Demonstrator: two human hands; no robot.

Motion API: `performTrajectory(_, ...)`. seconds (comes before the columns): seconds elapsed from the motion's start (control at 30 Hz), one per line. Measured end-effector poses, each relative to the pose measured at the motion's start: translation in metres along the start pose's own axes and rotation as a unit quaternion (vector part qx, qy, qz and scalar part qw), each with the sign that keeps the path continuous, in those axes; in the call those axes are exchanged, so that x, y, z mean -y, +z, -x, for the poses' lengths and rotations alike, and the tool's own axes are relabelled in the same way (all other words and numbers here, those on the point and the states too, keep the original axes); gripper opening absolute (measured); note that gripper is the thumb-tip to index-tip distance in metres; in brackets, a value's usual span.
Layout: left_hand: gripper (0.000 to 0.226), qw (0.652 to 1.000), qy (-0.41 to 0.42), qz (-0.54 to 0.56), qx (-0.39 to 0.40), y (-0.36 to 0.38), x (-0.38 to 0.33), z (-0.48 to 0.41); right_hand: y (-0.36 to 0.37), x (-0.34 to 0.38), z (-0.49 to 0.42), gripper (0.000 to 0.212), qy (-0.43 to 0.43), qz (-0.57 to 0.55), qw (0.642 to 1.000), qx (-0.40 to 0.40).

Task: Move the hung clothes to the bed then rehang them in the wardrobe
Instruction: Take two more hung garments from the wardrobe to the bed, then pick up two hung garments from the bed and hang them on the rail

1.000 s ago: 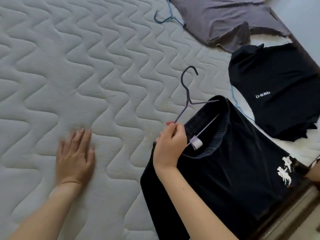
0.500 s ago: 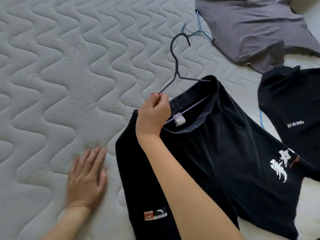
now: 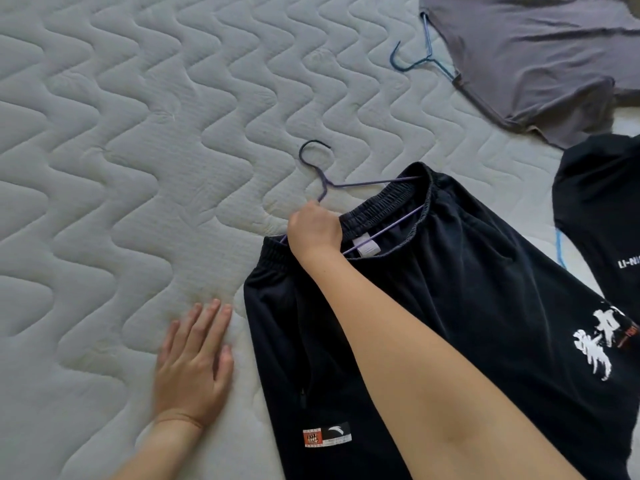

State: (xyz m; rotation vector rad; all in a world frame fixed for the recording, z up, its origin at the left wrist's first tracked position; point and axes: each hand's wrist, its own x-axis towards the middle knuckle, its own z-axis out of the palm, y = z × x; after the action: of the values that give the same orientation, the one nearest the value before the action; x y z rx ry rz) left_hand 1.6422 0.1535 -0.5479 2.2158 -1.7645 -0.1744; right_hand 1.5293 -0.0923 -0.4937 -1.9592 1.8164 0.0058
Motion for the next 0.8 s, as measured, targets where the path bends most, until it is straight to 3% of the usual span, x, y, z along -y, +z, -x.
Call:
performTrajectory(0.07, 0.057, 1.000, -0.009, 0.005, 0.021, -0.004, -0.004, -0.003, -0.013, -0.006, 0.001, 0.032, -0.012, -0.002, 0.999, 0.047)
performTrajectory(0.13, 0.058, 0.998, -0.024, 0.021, 0.059, -0.012, -0.007, -0.004, -0.034, -0.014, 0.009, 0.026, 0.009, -0.127, 0.988, 0.090)
performTrajectory(0.2, 0.060, 0.992, -0.033, 0.038, 0.114, -0.026, -0.004, -0.008, -0.057, -0.019, 0.034, 0.021, 0.024, -0.255, 0.965, 0.059)
performTrajectory(0.3, 0.051, 0.965, -0.085, 0.083, 0.233, -0.058, -0.007, -0.029, -0.103, -0.027, 0.105, 0.022, 0.054, -0.442, 0.895, -0.025)
performTrajectory(0.4, 0.035, 0.923, -0.191, 0.222, 0.251, -0.131, -0.052, -0.038, -0.166, -0.049, 0.207, 0.022, 0.072, -0.564, 0.821, -0.053)
performTrajectory(0.5, 0.021, 0.896, -0.196, 0.335, 0.213, -0.227, -0.107, -0.019, -0.226, -0.077, 0.313, 0.027, 0.104, -0.589, 0.796, -0.093)
performTrajectory(0.6, 0.026, 0.885, -0.168, 0.376, 0.218, -0.310, -0.156, 0.024, -0.272, -0.109, 0.411, 0.032, 0.149, -0.587, 0.787, -0.118)
performTrajectory(0.7, 0.034, 0.878, -0.182, 0.382, 0.223, -0.353, -0.182, 0.072, -0.301, -0.137, 0.499, 0.032, 0.184, -0.567, 0.787, -0.161)
performTrajectory(0.8, 0.037, 0.886, -0.130, 0.375, 0.241, -0.371, -0.187, 0.135, -0.314, -0.152, 0.579, 0.028, 0.224, -0.582, 0.750, -0.219)
